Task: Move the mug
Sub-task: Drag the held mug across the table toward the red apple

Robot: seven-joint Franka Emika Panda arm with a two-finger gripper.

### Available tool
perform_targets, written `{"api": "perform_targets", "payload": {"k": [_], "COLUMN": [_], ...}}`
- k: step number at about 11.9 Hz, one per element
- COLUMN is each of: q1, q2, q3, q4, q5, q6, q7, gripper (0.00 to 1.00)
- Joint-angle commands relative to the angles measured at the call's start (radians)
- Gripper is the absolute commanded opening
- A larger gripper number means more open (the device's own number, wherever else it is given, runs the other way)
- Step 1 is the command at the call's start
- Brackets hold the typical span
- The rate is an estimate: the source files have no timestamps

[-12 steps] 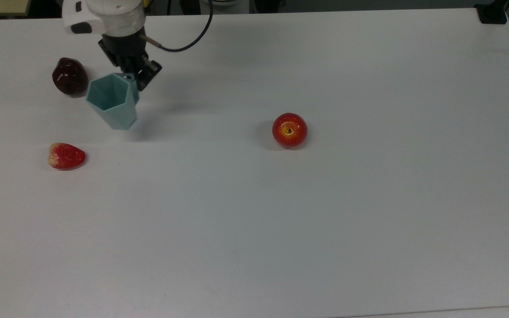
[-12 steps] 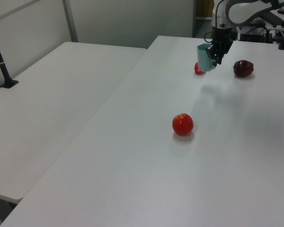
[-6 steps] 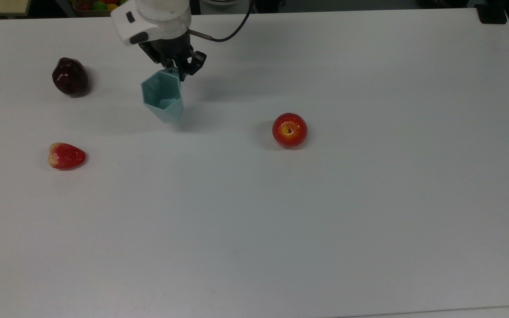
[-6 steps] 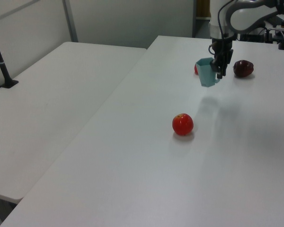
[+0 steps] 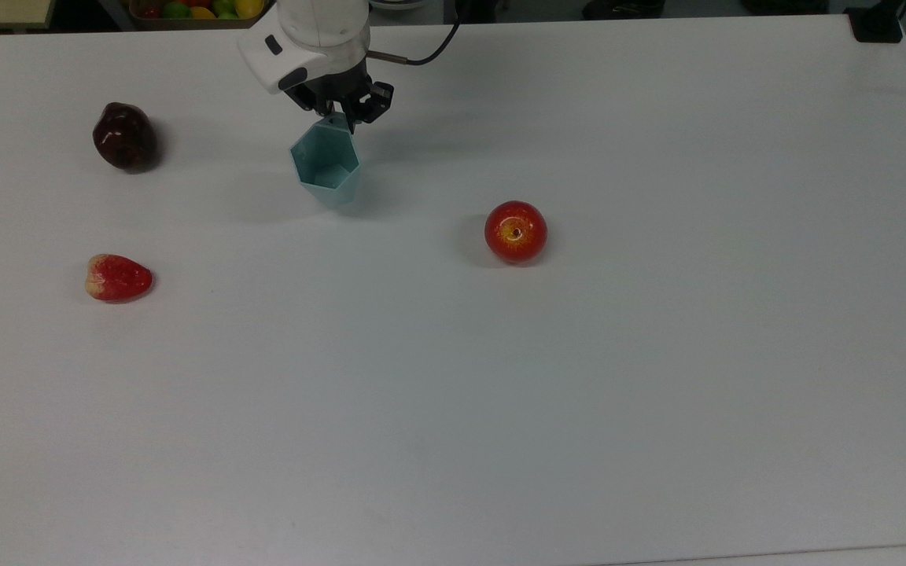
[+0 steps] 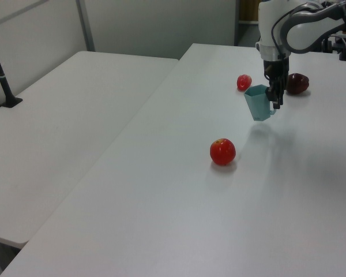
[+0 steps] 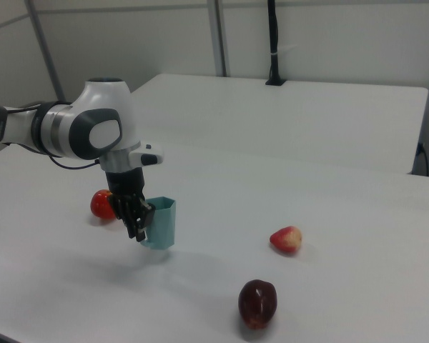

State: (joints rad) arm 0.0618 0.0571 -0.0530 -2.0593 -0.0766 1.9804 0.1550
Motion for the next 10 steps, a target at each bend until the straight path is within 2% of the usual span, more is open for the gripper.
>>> {"api": "perform_targets", "payload": {"k": [1, 8, 9, 10], "q1": [0.039, 0.111, 0.113, 0.113], "q2": [-0.034, 0.010, 0.012, 0.015], "q3": [-0.008, -0.010, -0.010, -0.011], "q4": [-0.048, -0.061, -0.061, -0.061], "q5": [0.020, 0.020, 0.020, 0.021], "q6": [0.001, 0.008, 0.005, -0.006], "q7": [-0.040, -0.025, -0.025, -0.023], "gripper": [0.00, 0.00, 0.06, 0.18]}}
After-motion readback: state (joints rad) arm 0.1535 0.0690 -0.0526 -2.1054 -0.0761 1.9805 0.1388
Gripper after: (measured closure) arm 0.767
